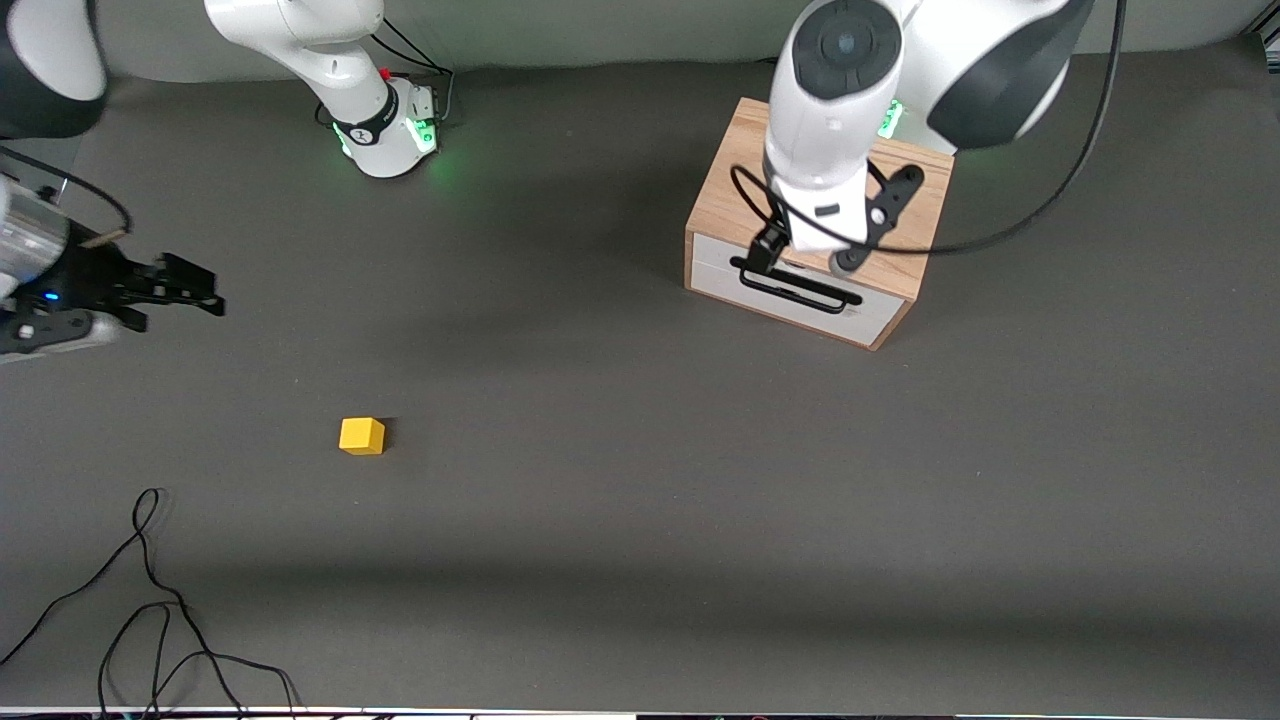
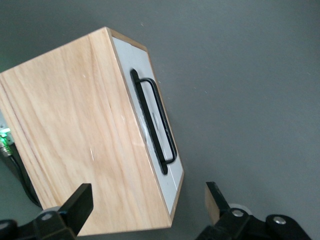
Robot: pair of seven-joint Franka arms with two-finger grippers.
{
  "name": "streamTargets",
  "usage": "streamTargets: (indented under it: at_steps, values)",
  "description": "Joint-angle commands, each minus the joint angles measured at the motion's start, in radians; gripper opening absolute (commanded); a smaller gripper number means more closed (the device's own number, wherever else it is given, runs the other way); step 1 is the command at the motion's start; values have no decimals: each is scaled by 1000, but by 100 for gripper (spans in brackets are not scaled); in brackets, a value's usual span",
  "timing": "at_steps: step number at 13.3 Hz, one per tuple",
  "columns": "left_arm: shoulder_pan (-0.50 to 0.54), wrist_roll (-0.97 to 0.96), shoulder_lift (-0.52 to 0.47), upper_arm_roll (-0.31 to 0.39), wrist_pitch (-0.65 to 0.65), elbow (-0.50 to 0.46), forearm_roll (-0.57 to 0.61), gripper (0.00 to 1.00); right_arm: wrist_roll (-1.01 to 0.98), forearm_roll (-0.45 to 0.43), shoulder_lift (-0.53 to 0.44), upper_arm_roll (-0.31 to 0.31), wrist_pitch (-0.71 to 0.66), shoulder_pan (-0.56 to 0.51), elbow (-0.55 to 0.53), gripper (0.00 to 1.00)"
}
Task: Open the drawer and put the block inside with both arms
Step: 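Hook the handle with the left gripper while the right gripper reaches the cube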
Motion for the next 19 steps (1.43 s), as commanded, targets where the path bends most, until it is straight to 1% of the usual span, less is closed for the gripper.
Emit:
streamTargets:
  at_steps: [1, 2, 6, 9, 13, 19]
  values:
    - [-12, -133, 75, 1, -19, 36, 100, 100, 40, -27, 63, -1, 70, 22, 4, 100]
    - [-13, -166, 95, 1, 6, 32, 128, 100, 33, -27, 89, -1, 87, 20, 4, 100]
    - [2, -172, 165, 3, 96, 19, 130, 100, 31, -27, 195, -4, 154, 19, 4, 100]
    - [2, -174, 198, 3, 187, -42, 128, 100, 28, -23, 296, -6, 252, 14, 2, 100]
    - [2, -174, 198, 3, 270, -155, 127, 100, 27, -24, 378, -8, 334, 11, 4, 100]
    - [1, -172, 203, 3, 325, -229, 125, 100, 25, -23, 482, -9, 458, 8, -2, 100]
